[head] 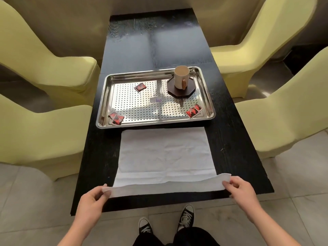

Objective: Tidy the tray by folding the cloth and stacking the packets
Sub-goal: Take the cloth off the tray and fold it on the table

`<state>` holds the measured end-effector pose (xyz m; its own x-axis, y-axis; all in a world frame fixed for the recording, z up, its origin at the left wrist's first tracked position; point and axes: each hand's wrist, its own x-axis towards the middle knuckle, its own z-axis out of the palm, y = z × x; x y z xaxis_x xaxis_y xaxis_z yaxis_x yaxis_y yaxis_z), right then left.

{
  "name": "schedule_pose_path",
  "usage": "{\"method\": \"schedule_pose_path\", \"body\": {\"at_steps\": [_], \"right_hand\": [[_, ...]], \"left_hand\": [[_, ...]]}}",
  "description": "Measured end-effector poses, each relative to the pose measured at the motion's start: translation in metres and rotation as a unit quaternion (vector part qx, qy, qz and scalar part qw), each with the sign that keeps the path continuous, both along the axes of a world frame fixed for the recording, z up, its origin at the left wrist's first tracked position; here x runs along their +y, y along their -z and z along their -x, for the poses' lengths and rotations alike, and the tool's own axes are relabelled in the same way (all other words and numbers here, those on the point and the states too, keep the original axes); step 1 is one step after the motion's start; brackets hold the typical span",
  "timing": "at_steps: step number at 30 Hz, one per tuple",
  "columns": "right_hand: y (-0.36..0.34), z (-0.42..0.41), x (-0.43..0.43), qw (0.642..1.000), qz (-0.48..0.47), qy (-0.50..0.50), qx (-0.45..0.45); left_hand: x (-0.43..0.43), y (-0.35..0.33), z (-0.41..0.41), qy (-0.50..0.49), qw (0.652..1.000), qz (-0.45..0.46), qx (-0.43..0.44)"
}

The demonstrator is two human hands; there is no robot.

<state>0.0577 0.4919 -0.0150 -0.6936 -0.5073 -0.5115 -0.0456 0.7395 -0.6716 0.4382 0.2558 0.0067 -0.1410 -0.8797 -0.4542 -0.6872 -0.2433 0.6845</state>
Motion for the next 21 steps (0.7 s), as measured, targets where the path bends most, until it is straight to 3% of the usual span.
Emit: {"method": "schedule_pose_path", "body": {"at_steps": [11,21], "right_hand": [[-0.01,0.052,-0.056,0.999,-0.013,-0.042,-0.029],[-0.003,0.048,-0.119,0.998,-0.042,0.032,0.018]], "left_hand": [[-0.034,0.001,0.042,-0.073,0.996,0.0,0.058],[-0.111,0.019,0.078,-0.095,0.989,-0.039,0.103]]}}
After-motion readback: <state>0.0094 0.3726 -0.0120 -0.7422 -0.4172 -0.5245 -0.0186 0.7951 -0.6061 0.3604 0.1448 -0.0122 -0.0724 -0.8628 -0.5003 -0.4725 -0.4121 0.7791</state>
